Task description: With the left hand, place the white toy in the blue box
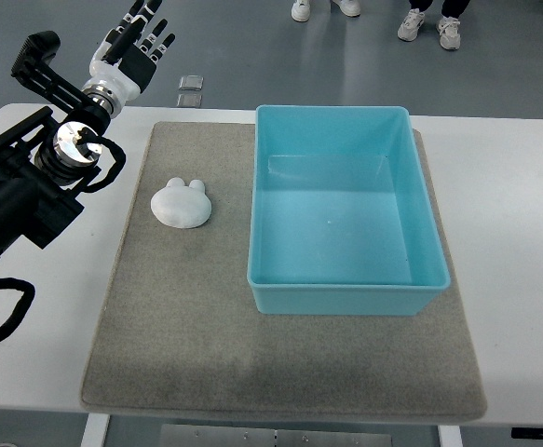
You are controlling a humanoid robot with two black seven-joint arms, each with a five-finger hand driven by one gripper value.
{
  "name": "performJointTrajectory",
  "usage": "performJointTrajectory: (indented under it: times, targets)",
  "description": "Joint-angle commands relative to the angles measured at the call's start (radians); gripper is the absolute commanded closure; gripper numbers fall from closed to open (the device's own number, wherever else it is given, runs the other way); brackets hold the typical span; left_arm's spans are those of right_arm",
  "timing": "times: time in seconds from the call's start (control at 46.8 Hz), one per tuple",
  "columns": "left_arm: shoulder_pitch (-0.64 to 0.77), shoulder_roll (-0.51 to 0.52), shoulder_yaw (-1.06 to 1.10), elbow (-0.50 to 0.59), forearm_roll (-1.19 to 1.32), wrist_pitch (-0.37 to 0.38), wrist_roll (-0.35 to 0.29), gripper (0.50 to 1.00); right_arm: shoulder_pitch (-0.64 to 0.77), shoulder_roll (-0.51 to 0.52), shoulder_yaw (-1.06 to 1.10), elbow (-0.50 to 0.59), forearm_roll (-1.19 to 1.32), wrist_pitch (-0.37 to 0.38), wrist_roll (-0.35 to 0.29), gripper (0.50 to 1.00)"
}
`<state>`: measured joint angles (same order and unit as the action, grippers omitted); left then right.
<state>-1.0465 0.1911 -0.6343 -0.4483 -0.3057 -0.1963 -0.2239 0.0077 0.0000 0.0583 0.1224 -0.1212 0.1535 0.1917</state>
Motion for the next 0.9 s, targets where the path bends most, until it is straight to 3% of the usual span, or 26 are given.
performJointTrajectory:
  times: [0.0, 0.171, 0.577, 0.876]
  targets:
    - [-0.02, 0.013, 0.057, -0.007, 0.034, 0.009, 0.0, 0.561, 0.0, 0.0, 0.0, 0.0, 0.0, 0.0, 0.0, 0.564]
    - [-0.062, 0.063, 0.183, -0.055, 0.155, 0.009, -0.002, 0.561, 0.0, 0.0, 0.0, 0.0, 0.0, 0.0, 0.0, 0.564]
    - [-0.168, 0.301, 0.527, -0.372, 0.531, 0.006, 0.0, 0.553, 0.0, 0.0, 0.0, 0.0, 0.0, 0.0, 0.0, 0.564]
    - [-0.213, 0.43, 0.642, -0.529, 0.881, -0.084, 0.003, 0.544, 0.0, 0.0, 0.0, -0.001, 0.0, 0.0, 0.0, 0.564]
